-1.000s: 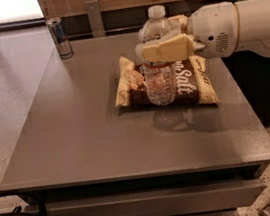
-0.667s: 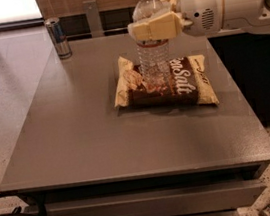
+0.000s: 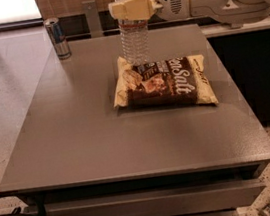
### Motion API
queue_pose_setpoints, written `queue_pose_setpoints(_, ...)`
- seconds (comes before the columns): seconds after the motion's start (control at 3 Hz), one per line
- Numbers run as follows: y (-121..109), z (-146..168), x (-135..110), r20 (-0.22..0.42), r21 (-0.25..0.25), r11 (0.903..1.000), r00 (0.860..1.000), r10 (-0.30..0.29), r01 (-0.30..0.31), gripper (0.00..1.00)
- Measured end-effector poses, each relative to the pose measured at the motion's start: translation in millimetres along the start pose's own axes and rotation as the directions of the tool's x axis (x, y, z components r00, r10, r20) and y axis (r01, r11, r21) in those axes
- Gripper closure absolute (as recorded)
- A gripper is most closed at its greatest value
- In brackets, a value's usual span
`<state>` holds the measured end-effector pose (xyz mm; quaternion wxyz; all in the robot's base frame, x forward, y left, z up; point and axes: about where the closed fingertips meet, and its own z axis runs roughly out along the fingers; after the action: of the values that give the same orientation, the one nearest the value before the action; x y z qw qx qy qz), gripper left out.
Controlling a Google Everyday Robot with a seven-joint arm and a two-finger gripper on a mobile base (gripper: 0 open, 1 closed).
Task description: Move water bottle near redbull can
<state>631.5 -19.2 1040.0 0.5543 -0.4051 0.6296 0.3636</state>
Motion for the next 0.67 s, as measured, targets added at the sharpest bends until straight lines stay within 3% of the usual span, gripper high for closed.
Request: queue_pose_setpoints(0.67,-37,54,-12,0.027,0.067,0.9956,0.997,-0.067,0.065,1.00)
